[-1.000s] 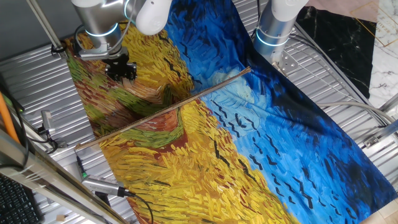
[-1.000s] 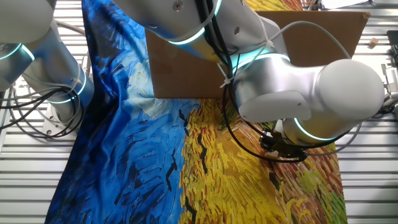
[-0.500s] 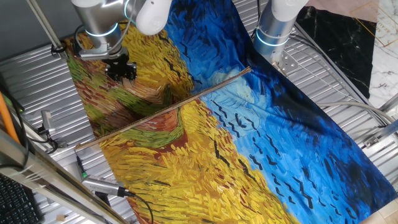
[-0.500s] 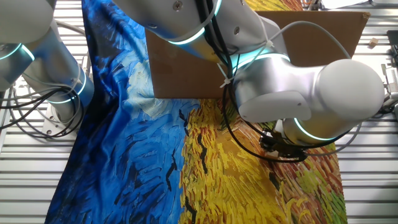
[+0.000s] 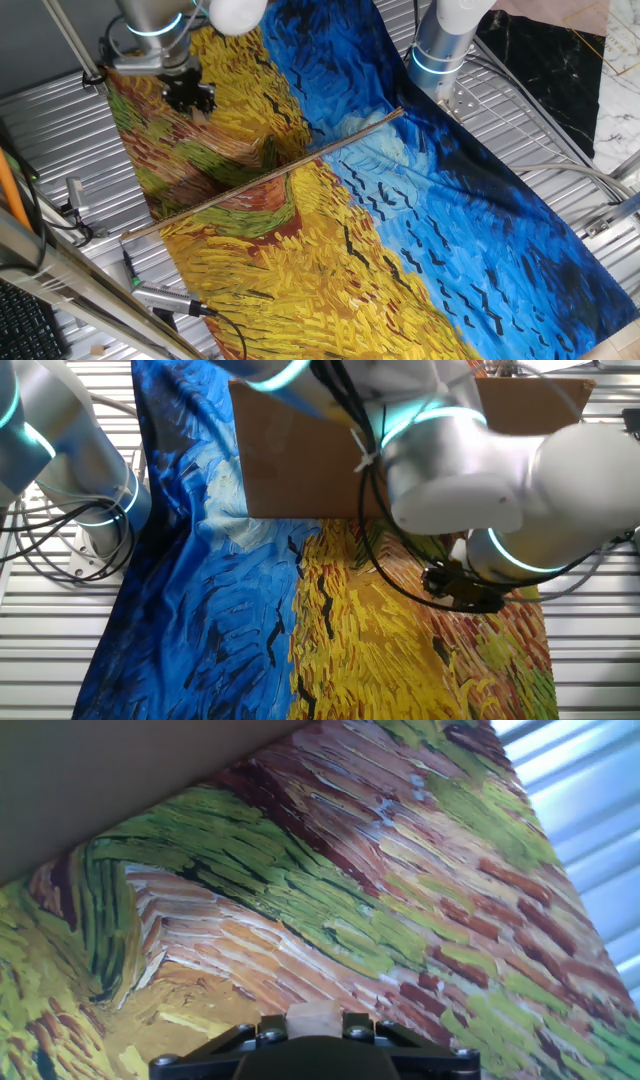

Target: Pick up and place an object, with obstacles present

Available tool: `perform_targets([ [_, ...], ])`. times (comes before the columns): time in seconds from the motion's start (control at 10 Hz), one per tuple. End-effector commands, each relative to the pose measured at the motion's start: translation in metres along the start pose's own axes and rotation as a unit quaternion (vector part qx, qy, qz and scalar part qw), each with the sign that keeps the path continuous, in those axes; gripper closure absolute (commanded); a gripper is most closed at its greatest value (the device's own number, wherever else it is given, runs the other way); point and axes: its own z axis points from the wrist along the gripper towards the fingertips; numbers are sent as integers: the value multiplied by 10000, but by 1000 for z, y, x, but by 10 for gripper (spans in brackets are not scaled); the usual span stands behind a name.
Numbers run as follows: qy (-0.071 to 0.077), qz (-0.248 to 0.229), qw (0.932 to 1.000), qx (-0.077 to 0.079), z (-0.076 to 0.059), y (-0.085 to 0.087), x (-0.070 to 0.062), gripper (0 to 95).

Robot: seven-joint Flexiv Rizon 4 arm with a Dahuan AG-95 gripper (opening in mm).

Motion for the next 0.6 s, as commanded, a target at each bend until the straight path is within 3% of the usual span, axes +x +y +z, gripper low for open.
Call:
perform_targets([
  [0.1, -10, -37, 9999, -110, -16, -4, 5, 950],
  [0.3, -23, -43, 9999, -164, -34, -12, 11, 950],
  [0.6, 6, -107, 9998, -157, -50, -9, 18, 950],
])
